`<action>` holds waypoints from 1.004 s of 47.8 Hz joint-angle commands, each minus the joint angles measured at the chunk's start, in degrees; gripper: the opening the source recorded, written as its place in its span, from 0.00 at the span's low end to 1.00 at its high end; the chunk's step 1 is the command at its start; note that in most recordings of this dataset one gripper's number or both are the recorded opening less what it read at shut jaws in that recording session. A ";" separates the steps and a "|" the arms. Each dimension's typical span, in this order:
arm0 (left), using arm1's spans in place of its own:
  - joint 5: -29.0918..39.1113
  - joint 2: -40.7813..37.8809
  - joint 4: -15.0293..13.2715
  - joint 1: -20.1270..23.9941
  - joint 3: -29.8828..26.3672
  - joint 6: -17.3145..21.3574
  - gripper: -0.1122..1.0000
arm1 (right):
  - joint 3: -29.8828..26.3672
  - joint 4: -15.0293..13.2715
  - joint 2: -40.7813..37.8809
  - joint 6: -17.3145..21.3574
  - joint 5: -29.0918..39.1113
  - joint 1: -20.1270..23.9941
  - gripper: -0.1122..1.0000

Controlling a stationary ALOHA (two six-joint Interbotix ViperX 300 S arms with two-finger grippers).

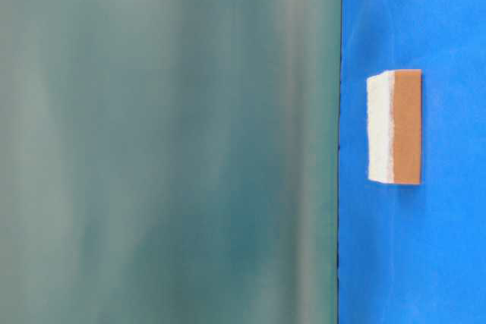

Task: Hand over the sponge with the left arm and wipe it with the right arm.
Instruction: 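Move the left gripper forward over the grey-and-orange sponge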

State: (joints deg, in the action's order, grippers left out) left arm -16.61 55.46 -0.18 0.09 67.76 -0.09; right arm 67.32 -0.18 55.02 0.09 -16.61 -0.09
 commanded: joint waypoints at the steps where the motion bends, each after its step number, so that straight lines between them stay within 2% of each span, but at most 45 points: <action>1: -0.88 -0.88 -1.58 0.35 -1.14 -0.09 0.10 | -1.32 0.09 -0.09 0.00 -0.44 -0.09 0.11; 7: -1.58 -1.67 -1.58 1.58 -1.05 0.97 0.10 | -1.85 0.09 -0.70 -0.18 0.79 -0.26 0.11; 13: -4.92 -3.96 -1.49 4.75 -0.97 1.58 0.10 | -1.93 0.09 -0.70 -0.09 1.05 -0.26 0.11; 23: -9.23 -12.74 -1.49 10.20 -2.02 3.60 0.10 | -1.93 0.09 -1.05 -0.09 1.05 -0.26 0.11; 31: -12.04 -21.27 -1.49 11.69 -4.66 4.83 0.12 | -1.93 0.09 -1.49 0.00 1.23 -0.26 0.11; 35: -12.13 -26.72 -1.49 11.78 -7.12 6.77 0.25 | -1.93 0.09 -1.49 0.00 1.85 -0.26 0.11; 44: -10.55 -39.29 -1.49 12.22 -13.89 10.55 0.76 | -1.85 0.09 -1.76 0.00 2.11 -0.35 0.11; 48: -9.14 -45.09 -1.49 12.92 -17.31 11.16 0.91 | -1.85 0.09 -1.76 0.00 2.29 -0.35 0.11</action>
State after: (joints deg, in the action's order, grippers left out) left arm -26.46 14.59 -1.67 12.22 54.32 10.55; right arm 66.88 -0.18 53.53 0.00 -14.24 -0.35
